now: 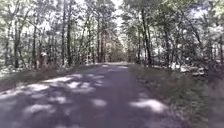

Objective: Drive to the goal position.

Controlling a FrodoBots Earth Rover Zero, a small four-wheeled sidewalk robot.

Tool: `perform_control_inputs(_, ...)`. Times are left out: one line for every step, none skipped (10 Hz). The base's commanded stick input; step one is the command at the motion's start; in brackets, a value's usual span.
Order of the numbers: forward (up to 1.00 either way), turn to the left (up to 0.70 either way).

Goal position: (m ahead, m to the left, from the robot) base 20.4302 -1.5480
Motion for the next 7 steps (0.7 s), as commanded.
perform_control_inputs(0.45, 0.00)
perform_control_inputs(0.45, 0.00)
perform_control_inputs(0.45, 0.00)
perform_control_inputs(0.45, 0.00)
perform_control_inputs(0.45, 0.00)
perform_control_inputs(0.45, 0.00)
perform_control_inputs(0.45, 0.00)
